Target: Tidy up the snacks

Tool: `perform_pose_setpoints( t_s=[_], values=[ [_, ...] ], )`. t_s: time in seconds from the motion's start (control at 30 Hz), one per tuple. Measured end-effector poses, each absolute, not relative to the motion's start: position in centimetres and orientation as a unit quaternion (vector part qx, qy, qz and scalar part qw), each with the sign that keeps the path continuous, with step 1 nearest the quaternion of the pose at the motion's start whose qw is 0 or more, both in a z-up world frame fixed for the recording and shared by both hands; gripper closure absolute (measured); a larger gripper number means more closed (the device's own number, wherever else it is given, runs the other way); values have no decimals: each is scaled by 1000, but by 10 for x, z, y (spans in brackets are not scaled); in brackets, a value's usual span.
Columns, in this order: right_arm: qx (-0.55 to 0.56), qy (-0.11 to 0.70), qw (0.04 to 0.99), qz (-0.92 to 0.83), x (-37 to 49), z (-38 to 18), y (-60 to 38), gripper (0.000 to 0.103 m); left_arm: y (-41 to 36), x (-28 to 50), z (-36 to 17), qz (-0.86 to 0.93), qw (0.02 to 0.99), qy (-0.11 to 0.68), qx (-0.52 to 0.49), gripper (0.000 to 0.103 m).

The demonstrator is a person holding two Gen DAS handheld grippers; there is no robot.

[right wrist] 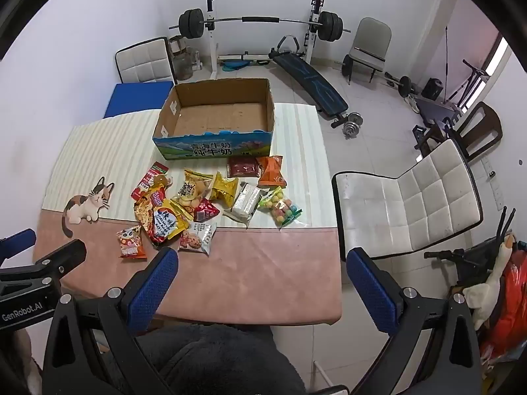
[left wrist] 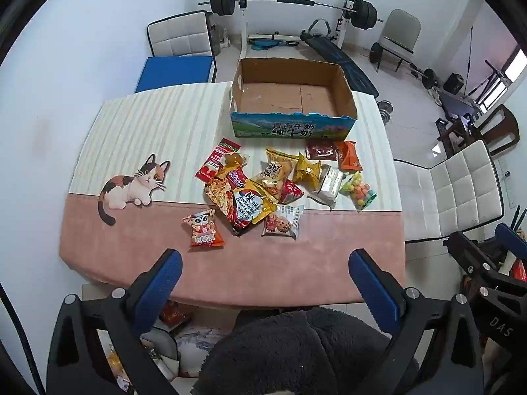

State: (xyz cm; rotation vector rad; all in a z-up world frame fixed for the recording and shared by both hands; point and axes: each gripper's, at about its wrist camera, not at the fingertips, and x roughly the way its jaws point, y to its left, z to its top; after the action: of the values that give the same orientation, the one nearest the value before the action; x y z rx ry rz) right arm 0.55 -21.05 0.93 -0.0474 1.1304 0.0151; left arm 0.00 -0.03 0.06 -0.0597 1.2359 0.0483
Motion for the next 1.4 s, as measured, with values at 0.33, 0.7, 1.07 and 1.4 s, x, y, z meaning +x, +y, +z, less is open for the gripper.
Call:
perform_pose_setpoints(
  t_s=[0.33,0.7,1.07,1.4],
  values=[
    [-25,531,847,6,1,11,-212,0,2,2,2,22,815,578,-35,0],
    [-25,530,848,3,2,10,-209,0,0,-5,5,19,821,570,-26,0],
    [-24,527,850,5,2,22,-206,0,-2,-5,7,25,826,563,-23,0],
    [-21,521,853,11,0,23,-211,0,-4,-7,10,26,828,559,-22,0]
  ],
)
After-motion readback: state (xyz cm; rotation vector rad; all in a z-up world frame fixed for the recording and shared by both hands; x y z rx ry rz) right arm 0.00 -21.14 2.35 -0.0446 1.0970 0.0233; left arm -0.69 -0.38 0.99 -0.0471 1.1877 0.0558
